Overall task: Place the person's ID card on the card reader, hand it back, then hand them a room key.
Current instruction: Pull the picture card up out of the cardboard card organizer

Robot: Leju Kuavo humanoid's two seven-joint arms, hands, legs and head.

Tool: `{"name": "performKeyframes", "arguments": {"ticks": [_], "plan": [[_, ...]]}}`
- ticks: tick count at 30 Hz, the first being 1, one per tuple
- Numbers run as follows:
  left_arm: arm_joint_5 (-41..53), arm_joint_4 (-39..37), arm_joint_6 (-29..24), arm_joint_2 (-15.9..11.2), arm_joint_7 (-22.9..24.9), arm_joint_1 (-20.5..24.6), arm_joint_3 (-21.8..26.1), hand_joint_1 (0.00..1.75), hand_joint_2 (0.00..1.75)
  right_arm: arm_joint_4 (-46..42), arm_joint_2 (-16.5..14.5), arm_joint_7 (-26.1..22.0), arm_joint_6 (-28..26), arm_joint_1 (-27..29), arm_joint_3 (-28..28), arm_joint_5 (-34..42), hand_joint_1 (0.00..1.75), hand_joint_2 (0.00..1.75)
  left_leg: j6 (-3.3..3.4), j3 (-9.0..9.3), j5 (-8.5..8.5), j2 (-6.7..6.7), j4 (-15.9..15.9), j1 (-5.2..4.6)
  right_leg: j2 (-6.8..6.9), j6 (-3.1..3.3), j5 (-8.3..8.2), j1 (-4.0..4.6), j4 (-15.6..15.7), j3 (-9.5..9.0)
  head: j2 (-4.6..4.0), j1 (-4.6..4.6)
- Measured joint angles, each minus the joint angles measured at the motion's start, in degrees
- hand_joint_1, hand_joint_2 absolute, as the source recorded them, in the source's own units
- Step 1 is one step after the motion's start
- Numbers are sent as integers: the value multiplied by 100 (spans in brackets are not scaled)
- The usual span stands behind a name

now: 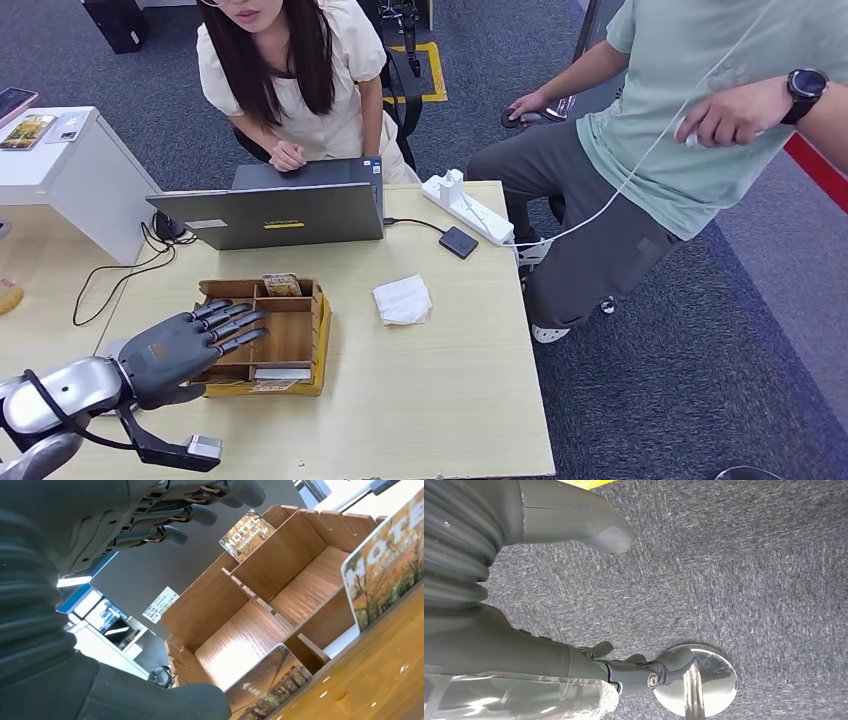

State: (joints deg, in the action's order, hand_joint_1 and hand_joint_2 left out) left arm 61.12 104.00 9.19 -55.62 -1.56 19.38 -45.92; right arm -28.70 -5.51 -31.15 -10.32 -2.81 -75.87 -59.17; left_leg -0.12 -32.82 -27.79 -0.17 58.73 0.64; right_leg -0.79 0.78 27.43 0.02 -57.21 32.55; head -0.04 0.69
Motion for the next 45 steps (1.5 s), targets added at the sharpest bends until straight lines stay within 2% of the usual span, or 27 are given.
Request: {"name": "performKeyframes", "arguments": {"ticks": [45], "plan": [[155,-146,87,-95,-51,-197,2,0,175,84,50,20,-28,-10,-2,-55,0,175,0,0,0,-1,0,0,2,0,0,0,0,-1,0,0]]}}
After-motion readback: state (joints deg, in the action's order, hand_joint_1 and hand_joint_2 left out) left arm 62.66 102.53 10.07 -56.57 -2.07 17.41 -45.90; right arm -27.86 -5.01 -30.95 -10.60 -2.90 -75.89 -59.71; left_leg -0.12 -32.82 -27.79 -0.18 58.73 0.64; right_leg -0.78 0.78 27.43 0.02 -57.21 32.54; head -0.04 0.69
